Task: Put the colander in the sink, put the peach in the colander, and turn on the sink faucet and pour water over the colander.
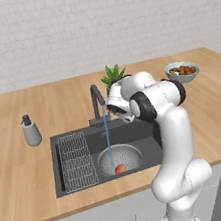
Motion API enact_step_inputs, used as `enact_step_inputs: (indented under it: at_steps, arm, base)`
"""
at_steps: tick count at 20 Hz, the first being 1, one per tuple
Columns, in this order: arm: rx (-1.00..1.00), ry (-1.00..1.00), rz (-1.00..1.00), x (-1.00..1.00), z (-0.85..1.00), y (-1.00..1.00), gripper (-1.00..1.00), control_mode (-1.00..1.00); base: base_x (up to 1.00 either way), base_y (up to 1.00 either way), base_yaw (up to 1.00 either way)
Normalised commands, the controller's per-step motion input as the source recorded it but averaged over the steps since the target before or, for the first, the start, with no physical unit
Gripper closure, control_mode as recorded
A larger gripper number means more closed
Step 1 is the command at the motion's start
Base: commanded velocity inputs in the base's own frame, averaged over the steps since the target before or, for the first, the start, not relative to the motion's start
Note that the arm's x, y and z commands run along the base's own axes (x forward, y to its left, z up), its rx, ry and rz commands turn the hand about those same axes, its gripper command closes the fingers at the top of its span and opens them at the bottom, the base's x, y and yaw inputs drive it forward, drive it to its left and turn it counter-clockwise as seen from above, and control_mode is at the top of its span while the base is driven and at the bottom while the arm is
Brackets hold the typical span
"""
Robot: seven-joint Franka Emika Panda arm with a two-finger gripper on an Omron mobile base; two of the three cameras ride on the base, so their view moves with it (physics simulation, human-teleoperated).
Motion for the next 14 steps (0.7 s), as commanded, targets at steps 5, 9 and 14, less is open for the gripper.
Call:
enact_step_inputs:
  at_steps: [5,9,14]
  arm:
    - [0.05,0.0,-0.06,-0.48,-0.07,-0.97,1.0,-1.0]
    - [0.09,0.0,-0.01,-0.34,0.0,-0.56,1.0,-1.0]
    - [0.05,0.01,0.0,0.0,0.0,-0.04,1.0,-1.0]
  base:
    - [0.0,0.0,0.0]
    - [0.0,0.0,0.0]
    - [0.0,0.0,0.0]
